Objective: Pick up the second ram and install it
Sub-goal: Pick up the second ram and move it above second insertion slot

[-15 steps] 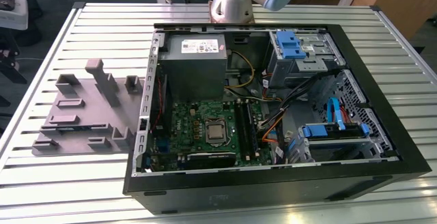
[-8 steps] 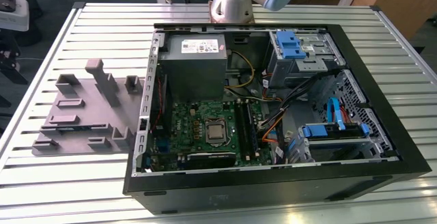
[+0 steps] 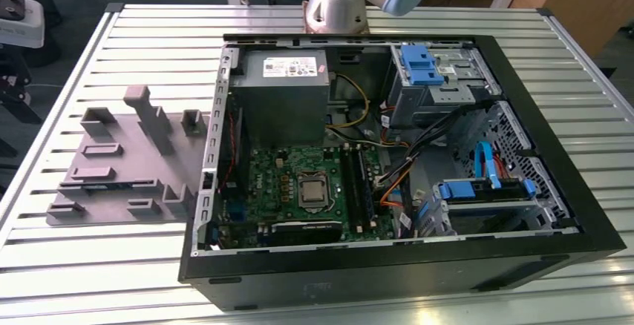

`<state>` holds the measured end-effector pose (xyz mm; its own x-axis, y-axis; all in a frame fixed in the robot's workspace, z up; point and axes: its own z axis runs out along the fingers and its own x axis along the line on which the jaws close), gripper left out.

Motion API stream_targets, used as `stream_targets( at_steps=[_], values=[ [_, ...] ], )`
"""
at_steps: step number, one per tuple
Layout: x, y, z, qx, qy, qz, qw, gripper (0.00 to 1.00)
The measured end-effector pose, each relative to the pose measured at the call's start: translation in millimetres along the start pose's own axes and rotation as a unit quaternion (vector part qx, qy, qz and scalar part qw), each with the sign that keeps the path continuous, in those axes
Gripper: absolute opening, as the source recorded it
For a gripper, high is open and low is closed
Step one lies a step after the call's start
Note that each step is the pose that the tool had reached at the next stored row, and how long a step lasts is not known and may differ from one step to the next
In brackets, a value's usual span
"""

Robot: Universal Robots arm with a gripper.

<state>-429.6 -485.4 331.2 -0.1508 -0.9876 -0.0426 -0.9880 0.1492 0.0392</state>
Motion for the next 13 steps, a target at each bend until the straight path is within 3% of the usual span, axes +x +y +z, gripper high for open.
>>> stream_targets(
  at_steps=[8, 13],
  values=[
    [0.1, -0.6, 4.5, -0.0005, 0.0001, 0.000, 1.0000, 0.53],
    [0.2, -0.8, 7.5, -0.0014, 0.0009, -0.021, 0.9998, 0.53]
  ],
)
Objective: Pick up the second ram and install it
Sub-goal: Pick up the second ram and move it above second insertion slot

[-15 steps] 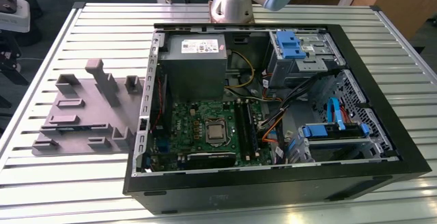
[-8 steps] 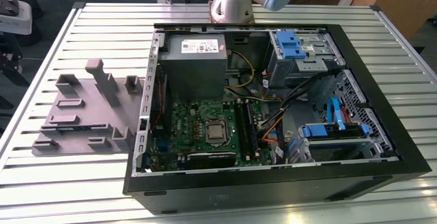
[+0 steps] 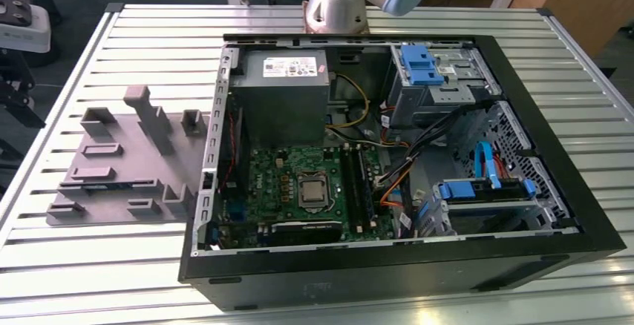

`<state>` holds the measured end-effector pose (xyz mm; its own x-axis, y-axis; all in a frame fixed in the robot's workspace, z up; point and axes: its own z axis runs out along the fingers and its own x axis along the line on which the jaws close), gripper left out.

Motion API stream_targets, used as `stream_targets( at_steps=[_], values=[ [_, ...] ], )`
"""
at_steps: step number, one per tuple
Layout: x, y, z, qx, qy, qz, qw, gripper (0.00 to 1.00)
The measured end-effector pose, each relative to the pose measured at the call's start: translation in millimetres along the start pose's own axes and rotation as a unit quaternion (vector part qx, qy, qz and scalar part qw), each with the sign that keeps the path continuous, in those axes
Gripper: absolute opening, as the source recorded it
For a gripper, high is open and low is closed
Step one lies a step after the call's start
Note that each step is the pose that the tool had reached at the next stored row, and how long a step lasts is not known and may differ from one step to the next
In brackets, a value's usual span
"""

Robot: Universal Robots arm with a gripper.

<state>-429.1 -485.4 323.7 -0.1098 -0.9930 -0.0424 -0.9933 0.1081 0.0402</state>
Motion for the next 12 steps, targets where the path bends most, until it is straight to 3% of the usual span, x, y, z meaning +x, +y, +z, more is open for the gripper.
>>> stream_targets(
  at_steps=[12],
  values=[
    [-0.1, -2.0, 7.0, -0.0018, 0.0002, -0.001, 1.0000, 0.53]
  ],
)
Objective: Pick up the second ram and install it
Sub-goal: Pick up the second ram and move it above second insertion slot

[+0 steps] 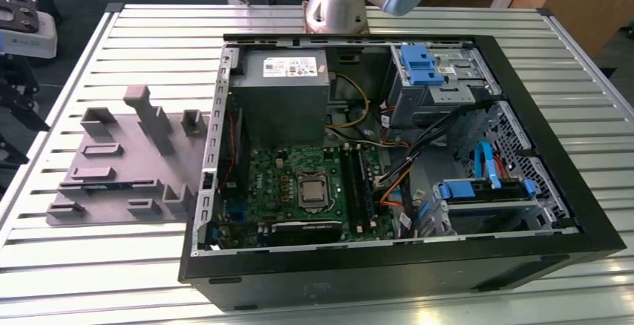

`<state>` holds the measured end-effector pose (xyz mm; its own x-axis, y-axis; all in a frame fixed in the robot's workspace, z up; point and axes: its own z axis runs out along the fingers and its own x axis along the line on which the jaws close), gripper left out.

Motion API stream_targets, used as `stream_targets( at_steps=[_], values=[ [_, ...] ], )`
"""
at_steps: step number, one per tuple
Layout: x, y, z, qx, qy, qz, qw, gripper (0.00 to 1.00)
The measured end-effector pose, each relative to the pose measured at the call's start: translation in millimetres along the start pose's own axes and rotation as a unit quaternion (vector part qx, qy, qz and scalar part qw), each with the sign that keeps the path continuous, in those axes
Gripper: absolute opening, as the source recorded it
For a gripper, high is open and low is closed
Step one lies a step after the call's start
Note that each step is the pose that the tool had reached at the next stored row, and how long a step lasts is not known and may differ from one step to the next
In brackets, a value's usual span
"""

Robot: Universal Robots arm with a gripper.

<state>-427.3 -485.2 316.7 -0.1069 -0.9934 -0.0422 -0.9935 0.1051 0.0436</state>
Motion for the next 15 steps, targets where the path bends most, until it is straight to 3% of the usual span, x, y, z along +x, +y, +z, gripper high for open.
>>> stream_targets(
  at_steps=[15],
  values=[
    [-0.2, -4.2, 10.9, -0.0028, 0.0004, 0.000, 1.0000, 0.53]
  ],
)
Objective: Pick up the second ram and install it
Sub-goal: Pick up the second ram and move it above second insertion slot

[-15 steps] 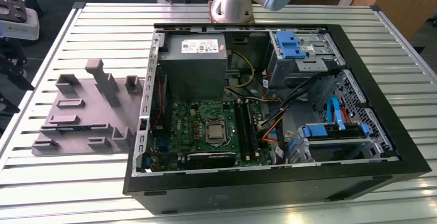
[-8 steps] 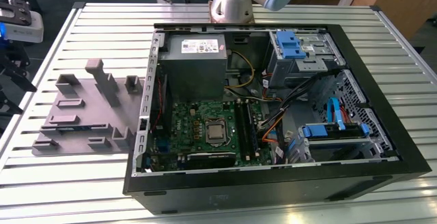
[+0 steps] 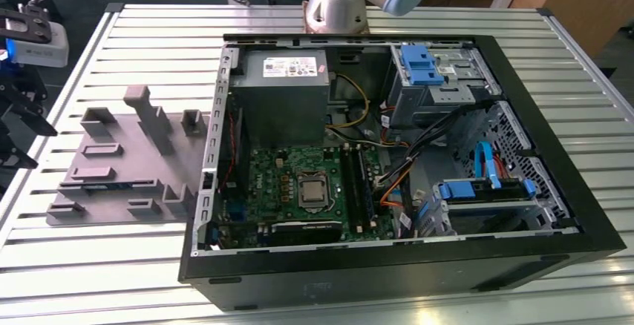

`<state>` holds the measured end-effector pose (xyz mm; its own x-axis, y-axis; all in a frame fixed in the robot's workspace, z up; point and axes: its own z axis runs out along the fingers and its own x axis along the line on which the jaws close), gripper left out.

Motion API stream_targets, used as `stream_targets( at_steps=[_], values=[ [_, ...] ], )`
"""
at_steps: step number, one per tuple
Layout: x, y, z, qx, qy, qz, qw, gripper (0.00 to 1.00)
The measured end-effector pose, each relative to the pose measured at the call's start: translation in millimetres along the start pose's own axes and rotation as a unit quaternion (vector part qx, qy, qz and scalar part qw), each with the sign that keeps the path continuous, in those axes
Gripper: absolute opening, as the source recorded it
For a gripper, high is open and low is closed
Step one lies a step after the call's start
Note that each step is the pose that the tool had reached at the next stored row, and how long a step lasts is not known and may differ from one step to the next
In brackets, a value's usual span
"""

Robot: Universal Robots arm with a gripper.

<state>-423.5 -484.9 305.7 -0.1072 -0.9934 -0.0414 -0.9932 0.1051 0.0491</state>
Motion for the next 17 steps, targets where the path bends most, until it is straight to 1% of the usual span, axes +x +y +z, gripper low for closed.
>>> stream_targets(
  at_steps=[4, 6, 7, 13, 17],
  values=[
    [0.0, -0.8, 2.8, -0.0007, 0.0001, 0.000, 1.0000, 0.53],
    [0.0, -1.1, 4.0, -0.0009, 0.0000, 0.000, 1.0000, 0.51],
    [0.1, -1.2, 4.5, -0.0010, 0.0001, 0.000, 1.0000, 0.45],
    [0.2, -1.5, 7.9, -0.0010, 0.0000, 0.000, 1.0000, 0.45],
    [0.4, -1.9, 12.2, -0.0010, 0.0004, 0.000, 1.0000, 0.45]
  ],
)
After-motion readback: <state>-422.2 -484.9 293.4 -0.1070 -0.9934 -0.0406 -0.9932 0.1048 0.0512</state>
